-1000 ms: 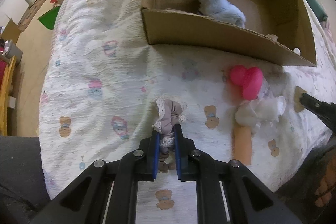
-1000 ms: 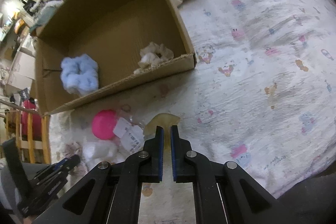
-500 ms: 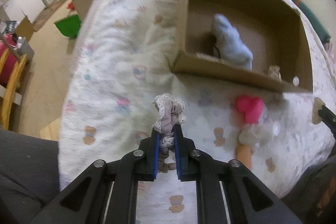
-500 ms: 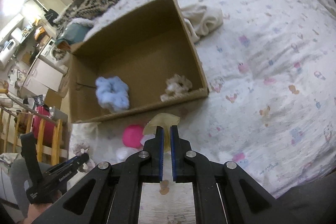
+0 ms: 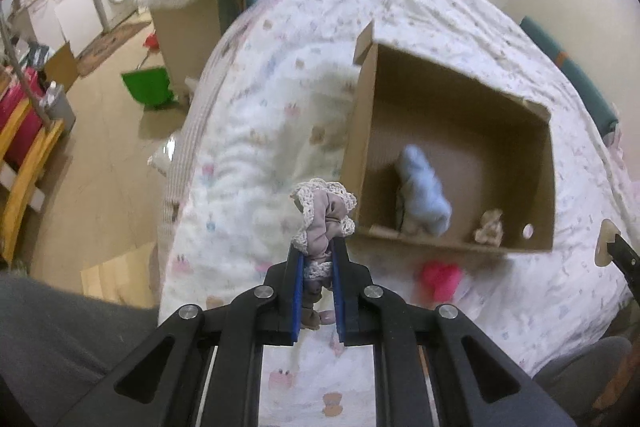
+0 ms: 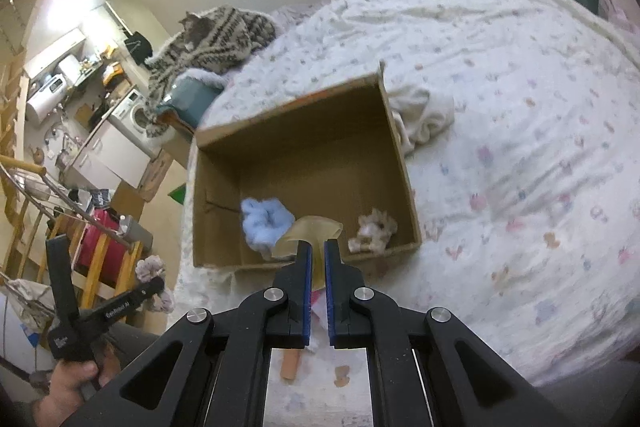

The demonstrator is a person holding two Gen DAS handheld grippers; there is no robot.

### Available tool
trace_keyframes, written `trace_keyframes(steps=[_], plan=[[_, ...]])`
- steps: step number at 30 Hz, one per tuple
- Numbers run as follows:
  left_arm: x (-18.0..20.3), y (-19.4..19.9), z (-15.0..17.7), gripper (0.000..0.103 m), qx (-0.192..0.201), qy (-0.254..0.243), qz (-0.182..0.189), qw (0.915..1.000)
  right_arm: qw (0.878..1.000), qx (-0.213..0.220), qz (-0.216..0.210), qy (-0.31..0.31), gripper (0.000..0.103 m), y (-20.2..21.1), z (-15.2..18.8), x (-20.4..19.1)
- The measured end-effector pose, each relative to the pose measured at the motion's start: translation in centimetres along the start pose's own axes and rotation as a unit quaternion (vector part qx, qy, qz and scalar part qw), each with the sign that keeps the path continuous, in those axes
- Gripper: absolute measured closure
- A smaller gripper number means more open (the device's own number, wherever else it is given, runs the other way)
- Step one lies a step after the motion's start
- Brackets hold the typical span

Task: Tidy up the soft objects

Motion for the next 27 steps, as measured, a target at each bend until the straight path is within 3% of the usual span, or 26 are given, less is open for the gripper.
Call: trace_keyframes(steps=[10,13,18,27], plan=[[4.7,0.4,-4.9,0.091,0.038,-0.061,0.032,0.9969,1.0,0.004,-0.029,-0.006,0.096,-1.5,-3.2,-0.6],[6.1,-0.6,-5.8,0.091,0.032,-0.075,0.051,0.9953,0.999,-0.001,-0.046,-0.011,0.096,-2.7,-3.9,-0.9],[7.7,-2.9,-6.6,0.091,0.018,-0.089,0.053,0.9945,0.998,-0.014,-0.051,-0.016,0.096,-5.2,-4.5,-0.8],[8.8,-7.9,-6.2,0.091,-0.002,-0.098,0.035,0.9946,0.998,-0.037,-0.037,-0.019,0.095,-9.2,-3.7,0.6]])
Point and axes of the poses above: each gripper's, at about its wrist camera, not at the fingertips, and y roughly against the way its jaws point, x to its right, z to its underside, the point moved 4 cm from there along -y, roughly the way its jaws point, and after that the axes turned 1 degree about z, right-handed, at the moved point
